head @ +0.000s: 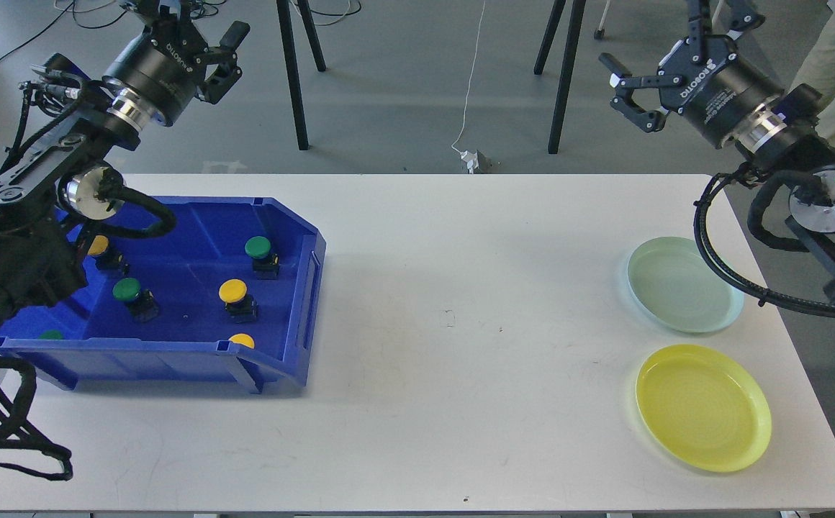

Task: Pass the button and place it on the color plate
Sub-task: 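Move the left gripper over the blue bin toward the buttons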

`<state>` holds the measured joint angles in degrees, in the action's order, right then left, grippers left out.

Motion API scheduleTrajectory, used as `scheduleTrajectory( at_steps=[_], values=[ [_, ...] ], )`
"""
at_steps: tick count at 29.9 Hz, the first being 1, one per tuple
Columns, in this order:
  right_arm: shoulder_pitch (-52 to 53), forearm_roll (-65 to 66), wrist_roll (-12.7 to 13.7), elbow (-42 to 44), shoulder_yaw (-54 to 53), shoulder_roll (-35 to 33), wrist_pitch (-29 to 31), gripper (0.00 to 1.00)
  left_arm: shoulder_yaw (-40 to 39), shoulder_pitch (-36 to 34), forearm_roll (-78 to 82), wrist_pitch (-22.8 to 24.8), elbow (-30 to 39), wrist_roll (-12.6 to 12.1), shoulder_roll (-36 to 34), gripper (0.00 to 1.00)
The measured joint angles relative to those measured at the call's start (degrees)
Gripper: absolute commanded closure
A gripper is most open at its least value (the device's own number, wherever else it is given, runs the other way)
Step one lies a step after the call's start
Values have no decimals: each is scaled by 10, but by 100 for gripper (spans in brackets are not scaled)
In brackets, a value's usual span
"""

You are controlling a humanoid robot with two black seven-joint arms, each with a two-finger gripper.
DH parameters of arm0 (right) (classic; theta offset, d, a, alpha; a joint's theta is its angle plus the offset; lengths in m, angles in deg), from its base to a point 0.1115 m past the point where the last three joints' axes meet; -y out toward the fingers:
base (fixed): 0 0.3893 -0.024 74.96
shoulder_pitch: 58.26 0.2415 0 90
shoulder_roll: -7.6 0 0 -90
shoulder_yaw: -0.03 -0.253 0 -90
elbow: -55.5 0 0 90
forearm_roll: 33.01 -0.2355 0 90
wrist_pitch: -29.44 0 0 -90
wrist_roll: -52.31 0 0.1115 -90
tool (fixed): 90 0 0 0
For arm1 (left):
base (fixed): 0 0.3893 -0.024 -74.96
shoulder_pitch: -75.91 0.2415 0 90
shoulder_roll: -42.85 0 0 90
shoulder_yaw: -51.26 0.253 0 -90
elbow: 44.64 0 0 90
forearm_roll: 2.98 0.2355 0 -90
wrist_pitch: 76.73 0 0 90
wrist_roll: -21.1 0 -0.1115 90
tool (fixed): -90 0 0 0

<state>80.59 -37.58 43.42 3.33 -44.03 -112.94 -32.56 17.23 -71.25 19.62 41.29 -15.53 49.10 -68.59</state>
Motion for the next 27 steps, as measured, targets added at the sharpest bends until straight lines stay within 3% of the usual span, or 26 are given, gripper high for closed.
scheduleTrajectory(
  at_steps=[5, 10, 14, 18, 22, 27],
  values=[
    [-18, -20, -1, 7, -25, 3, 0, 1, 4, -1, 0, 0, 1, 0, -6, 0],
    [-26, -22, -1, 4, -27, -1, 0, 1, -48, 23, -52, 0, 9, 0, 1, 0],
    [-32, -22, -2, 0, -34, -4, 0, 1, -124, 55, -64, 0, 97, 0, -10, 0],
    [-42, -22, -2, 0, -37, -11, 0, 1, -160, 66, -57, 0, 186, 0, -76, 0],
    [-49, -22, -2, -1, -38, -26, 0, 1, -106, 37, 0, 0, 238, 0, -173, 0],
    [-60, -22, -2, -1, -38, -28, 0, 1, 97, -114, 211, 0, 326, 0, -287, 0]
  ],
)
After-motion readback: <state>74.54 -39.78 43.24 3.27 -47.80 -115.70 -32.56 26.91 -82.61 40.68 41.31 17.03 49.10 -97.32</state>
